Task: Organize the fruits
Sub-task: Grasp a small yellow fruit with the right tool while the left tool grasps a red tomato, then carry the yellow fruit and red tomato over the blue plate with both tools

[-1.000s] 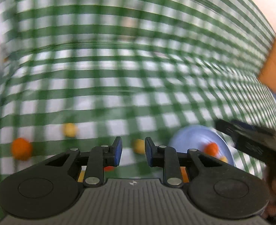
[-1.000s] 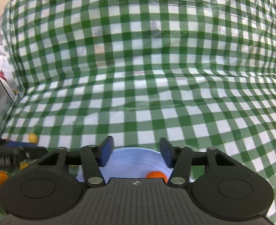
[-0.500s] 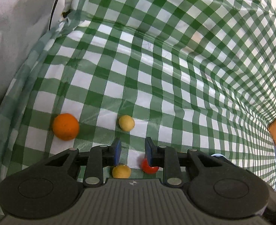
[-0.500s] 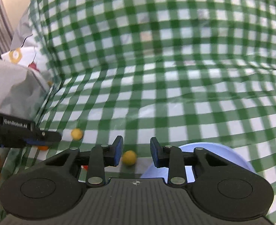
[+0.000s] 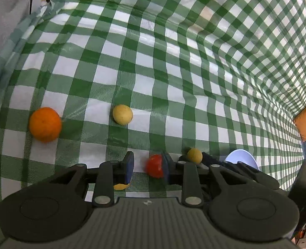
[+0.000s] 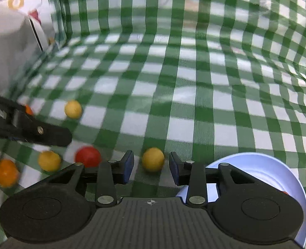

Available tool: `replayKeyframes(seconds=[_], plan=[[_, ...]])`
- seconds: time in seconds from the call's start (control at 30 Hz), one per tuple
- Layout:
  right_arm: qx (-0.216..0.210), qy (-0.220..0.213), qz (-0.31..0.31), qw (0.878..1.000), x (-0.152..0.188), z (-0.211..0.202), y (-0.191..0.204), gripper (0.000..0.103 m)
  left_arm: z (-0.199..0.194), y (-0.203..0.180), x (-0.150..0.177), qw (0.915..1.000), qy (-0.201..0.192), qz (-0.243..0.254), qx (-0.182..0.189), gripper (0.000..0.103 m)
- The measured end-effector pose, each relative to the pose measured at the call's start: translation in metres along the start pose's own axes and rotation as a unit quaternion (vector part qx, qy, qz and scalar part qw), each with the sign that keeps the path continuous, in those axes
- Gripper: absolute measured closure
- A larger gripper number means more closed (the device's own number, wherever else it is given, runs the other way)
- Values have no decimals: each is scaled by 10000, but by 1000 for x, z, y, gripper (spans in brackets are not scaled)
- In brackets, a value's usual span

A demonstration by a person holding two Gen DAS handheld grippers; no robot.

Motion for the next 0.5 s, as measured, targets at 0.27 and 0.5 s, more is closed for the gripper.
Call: replayKeyframes(seconds=[0.27, 0.5], plan=[[-77, -122, -197, 9997, 1, -5, 0, 78, 14, -11, 6, 9999, 113, 64, 76, 69], [-150, -210, -79, 9996, -5, -19, -7, 78, 25, -22, 11, 9994, 174, 294, -61, 69]])
Point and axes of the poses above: each gripper's, at about its wrist camera, not at the fingertips, and z roughly the way its jaws point, y to its left, x to its underside, the point moved 4 cm from there along z, roughly the way its jaws point, and after that the axes turned 10 degrees about -y, right-handed, at the moved point
